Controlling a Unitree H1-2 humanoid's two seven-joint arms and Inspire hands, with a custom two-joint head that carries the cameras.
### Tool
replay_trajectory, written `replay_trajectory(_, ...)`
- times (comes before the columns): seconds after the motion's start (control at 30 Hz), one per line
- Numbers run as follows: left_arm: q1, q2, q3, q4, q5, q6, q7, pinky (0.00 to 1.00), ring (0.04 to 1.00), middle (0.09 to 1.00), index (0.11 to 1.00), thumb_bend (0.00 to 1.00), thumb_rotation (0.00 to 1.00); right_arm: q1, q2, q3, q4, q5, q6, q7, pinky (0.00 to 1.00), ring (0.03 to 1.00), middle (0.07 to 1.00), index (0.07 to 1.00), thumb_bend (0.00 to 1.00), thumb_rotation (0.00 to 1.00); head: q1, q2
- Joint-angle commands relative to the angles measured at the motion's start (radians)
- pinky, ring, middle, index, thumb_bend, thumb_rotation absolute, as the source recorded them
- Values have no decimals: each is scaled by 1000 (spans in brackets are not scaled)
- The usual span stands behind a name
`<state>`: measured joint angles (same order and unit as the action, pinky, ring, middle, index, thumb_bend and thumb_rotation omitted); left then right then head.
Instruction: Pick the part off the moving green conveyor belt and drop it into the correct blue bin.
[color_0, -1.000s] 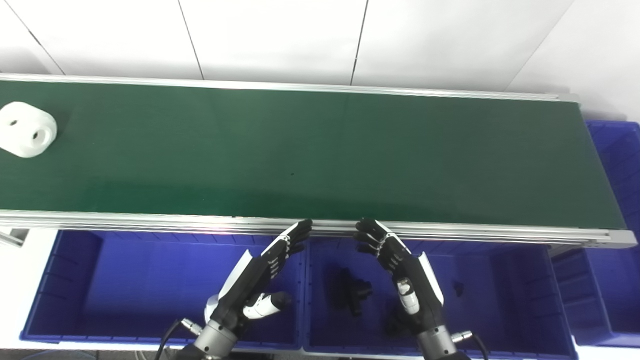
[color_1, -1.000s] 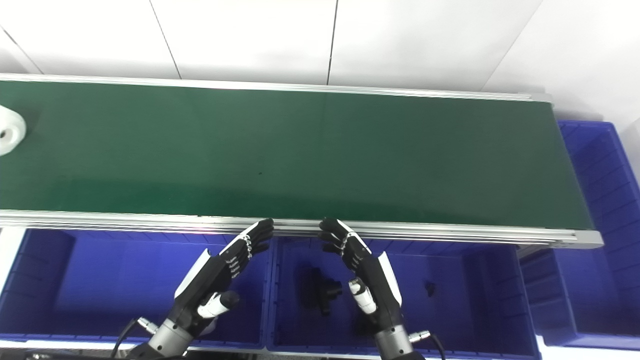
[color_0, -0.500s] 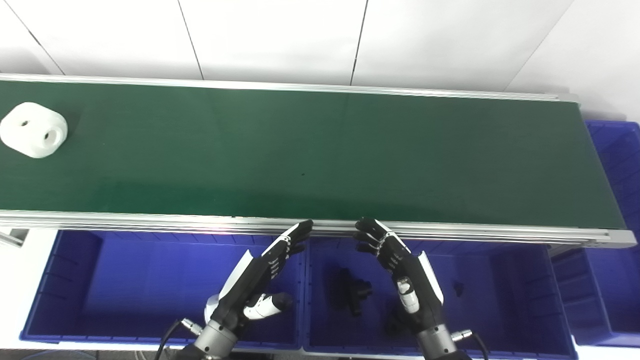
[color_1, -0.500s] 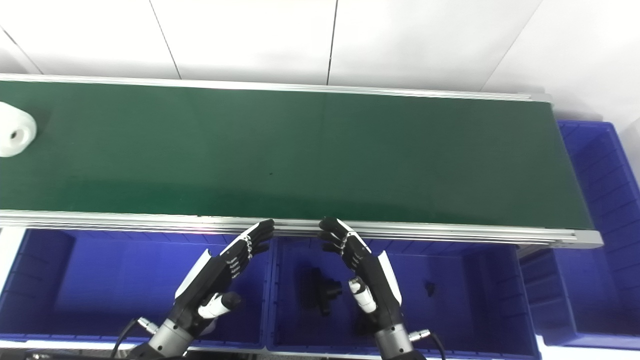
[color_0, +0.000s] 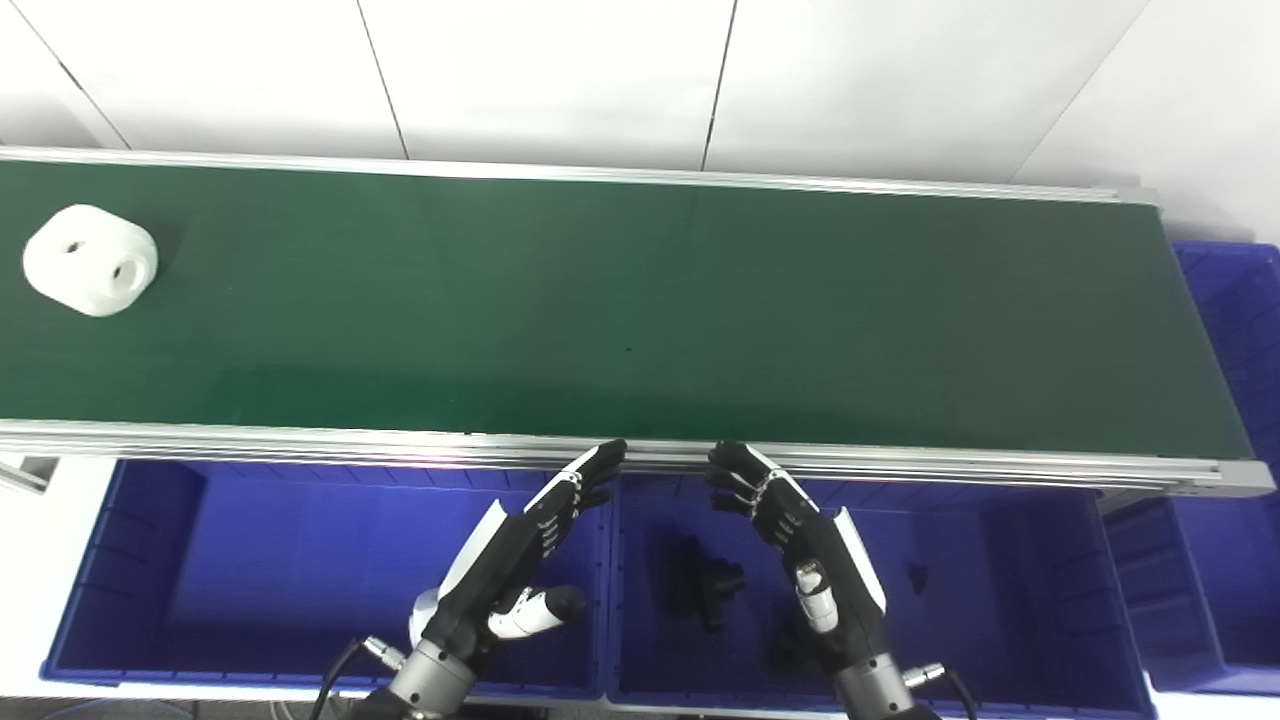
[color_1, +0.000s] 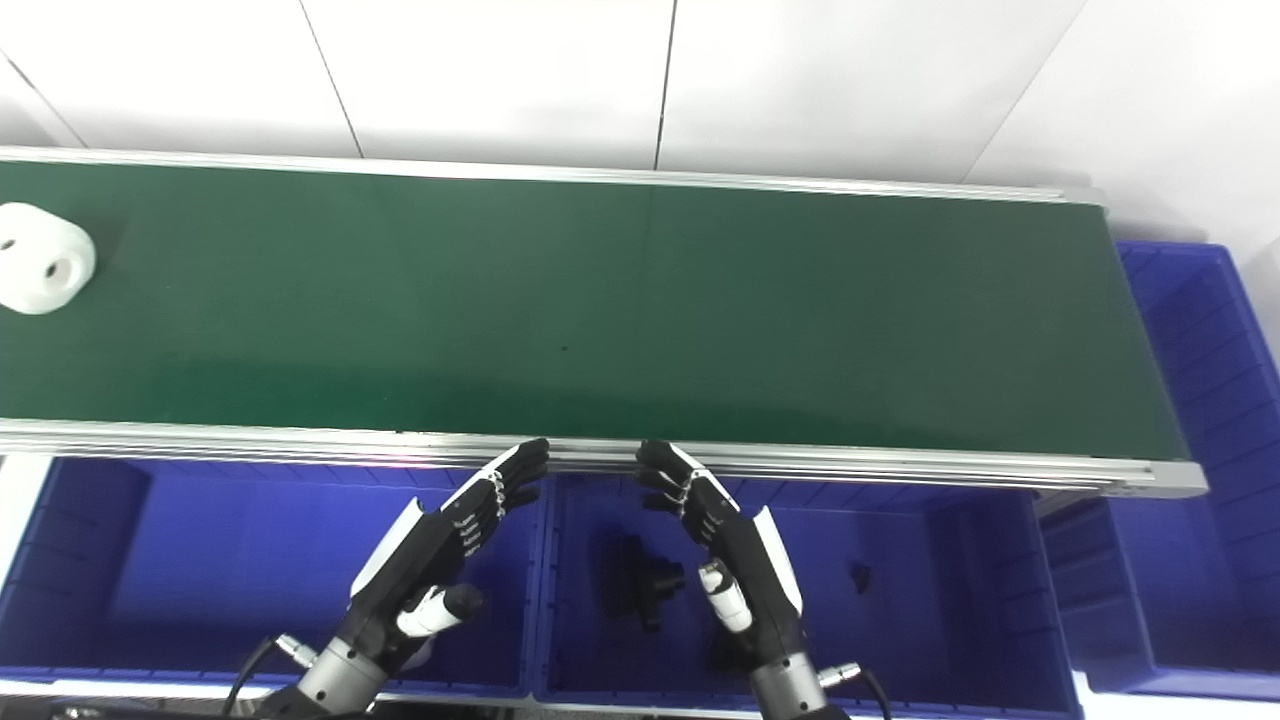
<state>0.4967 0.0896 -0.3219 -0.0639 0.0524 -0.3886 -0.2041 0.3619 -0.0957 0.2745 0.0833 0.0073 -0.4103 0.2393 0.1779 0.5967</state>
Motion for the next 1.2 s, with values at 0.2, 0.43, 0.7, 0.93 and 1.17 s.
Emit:
replay_trajectory(0.2,-3,-3,-4,-9,-6,-27,-1,921,953,953,922,916,839,7,-2,18,-27,-12,-60,4,809,836,863,853,1000,998,3,-3)
replay_trajectory(0.43,-1,-5,-5,-10,-3,-24,1,921,954,954,920,924,842,6,-7,22,-27,-12,-60,3,810,839,864,856,1000,1000,3,-7)
replay_trajectory(0.7,0,-3,-4,-8,1,-28,1,915,951,951,916,928,845,3,-8,23,-28,-22,-60,-6,805,840,866,856,1000,1000,4,-10)
replay_trajectory(0.93,-1,-4,-4,-5,-1,-23,1,914,950,951,912,934,838,-1,-9,19,-19,-21,-60,-8,814,843,867,860,1000,1000,7,-16)
replay_trajectory(1.17,-5,-6,-4,4,1,-31,2,913,947,948,908,933,835,-5,-9,20,-12,-17,-60,-7,806,842,866,860,1000,1000,8,-18)
